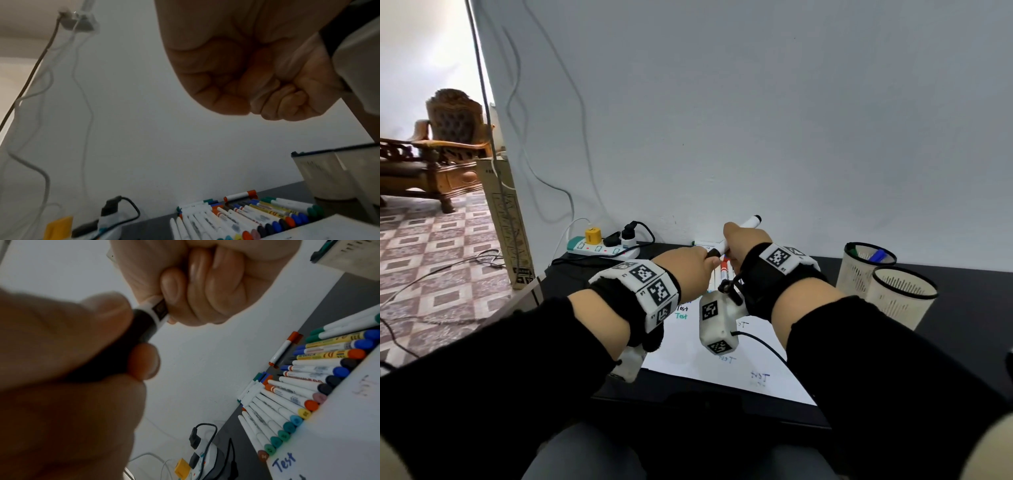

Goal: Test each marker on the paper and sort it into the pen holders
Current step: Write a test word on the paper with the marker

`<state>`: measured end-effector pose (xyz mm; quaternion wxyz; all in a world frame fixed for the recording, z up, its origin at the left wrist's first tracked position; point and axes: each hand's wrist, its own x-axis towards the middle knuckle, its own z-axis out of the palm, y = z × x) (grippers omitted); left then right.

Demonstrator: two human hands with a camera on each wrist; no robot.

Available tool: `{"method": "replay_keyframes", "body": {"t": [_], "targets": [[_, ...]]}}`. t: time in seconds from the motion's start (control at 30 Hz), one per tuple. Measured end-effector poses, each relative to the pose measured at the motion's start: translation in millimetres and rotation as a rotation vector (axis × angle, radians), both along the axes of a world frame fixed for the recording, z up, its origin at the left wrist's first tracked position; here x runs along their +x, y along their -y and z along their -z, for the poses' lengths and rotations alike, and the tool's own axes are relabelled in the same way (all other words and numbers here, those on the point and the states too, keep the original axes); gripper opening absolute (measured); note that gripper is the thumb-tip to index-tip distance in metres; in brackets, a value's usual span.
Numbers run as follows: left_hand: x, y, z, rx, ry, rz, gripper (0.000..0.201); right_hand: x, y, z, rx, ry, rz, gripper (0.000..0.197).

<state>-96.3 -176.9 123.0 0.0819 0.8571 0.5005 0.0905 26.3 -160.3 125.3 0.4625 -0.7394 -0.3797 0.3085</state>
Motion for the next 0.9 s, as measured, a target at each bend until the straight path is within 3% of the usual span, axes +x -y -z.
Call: {"method": "replay_keyframes", "body": {"t": [0.1, 0.17, 0.3, 0.4, 0.53, 0.63, 0.73, 0.9], "targets": [[-6, 4, 0, 0.079, -0.073, -0.025, 0.031, -5, 1, 0, -0.018, -0.021, -0.019, 0.033], [-7, 3, -2, 0.084, -0.087, 0.009, 0.032, -10, 1, 3, -0.012, -0.025, -0.044, 0.026], [-17, -2, -3, -0.162, 0.042, 0.064, 0.032, 13, 3, 10, 0.04, -0.09, 0.003, 0.038], [-38, -5, 2, -0.319, 0.175, 0.033, 0.035, 50, 7, 13, 0.045, -0.128, 0.09, 0.031], [-42, -12, 5, -0.258, 0.042, -0.047, 0.038, 49, 7, 21, 0.054, -0.174, 0.084, 0.032], [-31, -15, 6, -0.289, 0.008, -0.012, 0.033, 35, 3, 25, 0.064, -0.228, 0.051, 0.048], [-26, -18, 10, -0.29, -0.056, 0.005, 0.038, 30, -2, 29, 0.064, -0.258, 0.052, 0.035], [-33, -29, 19, -0.259, -0.216, -0.021, 0.033, 24, -8, 48, 0.057, -0.347, 0.049, 0.039]]}}
